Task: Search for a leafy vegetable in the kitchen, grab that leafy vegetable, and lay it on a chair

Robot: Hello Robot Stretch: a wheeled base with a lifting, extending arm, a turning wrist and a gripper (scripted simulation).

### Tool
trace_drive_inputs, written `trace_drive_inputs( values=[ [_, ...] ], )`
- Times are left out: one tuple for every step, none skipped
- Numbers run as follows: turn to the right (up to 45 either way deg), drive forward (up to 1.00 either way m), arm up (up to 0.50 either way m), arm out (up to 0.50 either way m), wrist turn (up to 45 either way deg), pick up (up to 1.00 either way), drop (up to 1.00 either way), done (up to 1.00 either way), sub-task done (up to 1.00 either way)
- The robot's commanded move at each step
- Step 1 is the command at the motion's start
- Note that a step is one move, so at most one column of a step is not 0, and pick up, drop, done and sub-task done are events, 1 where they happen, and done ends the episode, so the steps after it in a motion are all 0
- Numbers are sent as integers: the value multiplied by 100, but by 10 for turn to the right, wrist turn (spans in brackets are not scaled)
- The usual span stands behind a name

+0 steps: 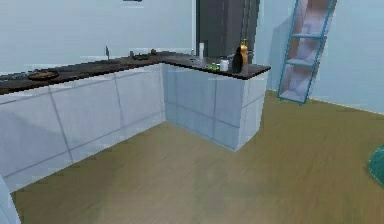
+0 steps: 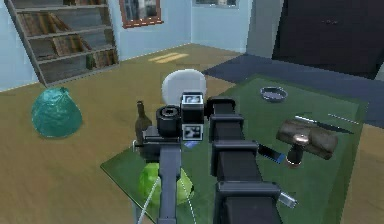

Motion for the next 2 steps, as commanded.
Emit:
trace_drive_inputs(
  values=[
    [0, 0, 0, 0, 450, 0, 0, 0, 0],
    [0, 0, 0, 0, 450, 0, 0, 0, 0]
  ],
)
